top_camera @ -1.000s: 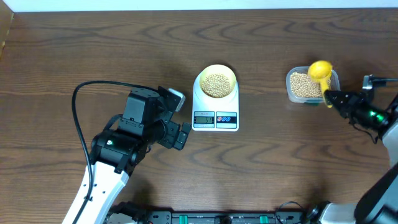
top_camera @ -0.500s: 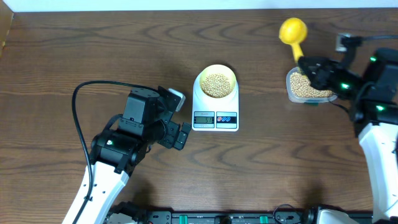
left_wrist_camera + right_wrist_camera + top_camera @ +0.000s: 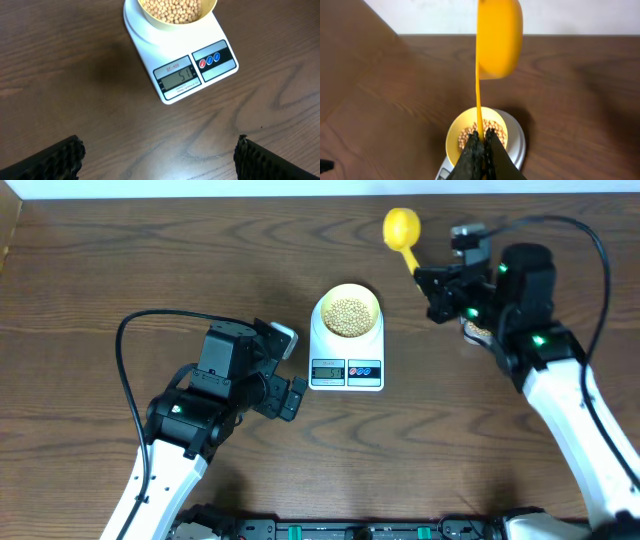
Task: Scoop item into bowl and weigh 50g on scale
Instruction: 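Lift the scoop from the tub and carry it toward the yellow bowl, then tip the scoop over the yellow bowl with the right gripper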
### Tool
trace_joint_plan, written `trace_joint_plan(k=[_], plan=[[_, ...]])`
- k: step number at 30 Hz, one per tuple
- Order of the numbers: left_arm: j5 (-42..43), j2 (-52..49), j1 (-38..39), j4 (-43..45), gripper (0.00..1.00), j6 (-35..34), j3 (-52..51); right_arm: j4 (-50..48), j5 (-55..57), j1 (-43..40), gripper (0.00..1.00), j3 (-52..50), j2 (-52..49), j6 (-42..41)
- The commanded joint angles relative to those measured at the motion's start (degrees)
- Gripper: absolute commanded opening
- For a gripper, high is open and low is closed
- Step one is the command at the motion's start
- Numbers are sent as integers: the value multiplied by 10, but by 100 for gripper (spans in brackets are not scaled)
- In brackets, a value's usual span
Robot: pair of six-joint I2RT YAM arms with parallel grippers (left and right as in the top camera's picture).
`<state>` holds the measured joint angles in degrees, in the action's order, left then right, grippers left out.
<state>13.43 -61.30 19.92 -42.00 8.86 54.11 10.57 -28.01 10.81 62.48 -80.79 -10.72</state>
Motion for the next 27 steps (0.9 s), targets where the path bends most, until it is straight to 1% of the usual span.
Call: trace_joint_plan(k=[1, 3, 8, 11, 15, 17, 22, 27], plan=[[5, -1, -2, 0, 98, 1, 1, 28, -8, 12, 1, 70, -61, 25], [5, -1, -2, 0, 98, 1, 1, 74, -15, 17, 1, 119, -92, 45], [5, -1, -2, 0, 98, 1, 1, 260, 10, 35, 1, 254, -169, 149], [5, -1, -2, 0, 98, 1, 1, 317, 57, 52, 1, 300, -198, 192], [5, -1, -2, 0, 98, 1, 1, 326, 120, 73, 1, 309, -215, 211], [5, -1, -2, 0, 98, 1, 1, 330, 125, 79, 1, 309, -221, 216], [5, -1, -2, 0, 98, 1, 1, 355, 136, 103, 1, 308, -226, 269], [5, -1, -2, 0, 98, 1, 1, 365, 161, 122, 1, 307, -226, 269]])
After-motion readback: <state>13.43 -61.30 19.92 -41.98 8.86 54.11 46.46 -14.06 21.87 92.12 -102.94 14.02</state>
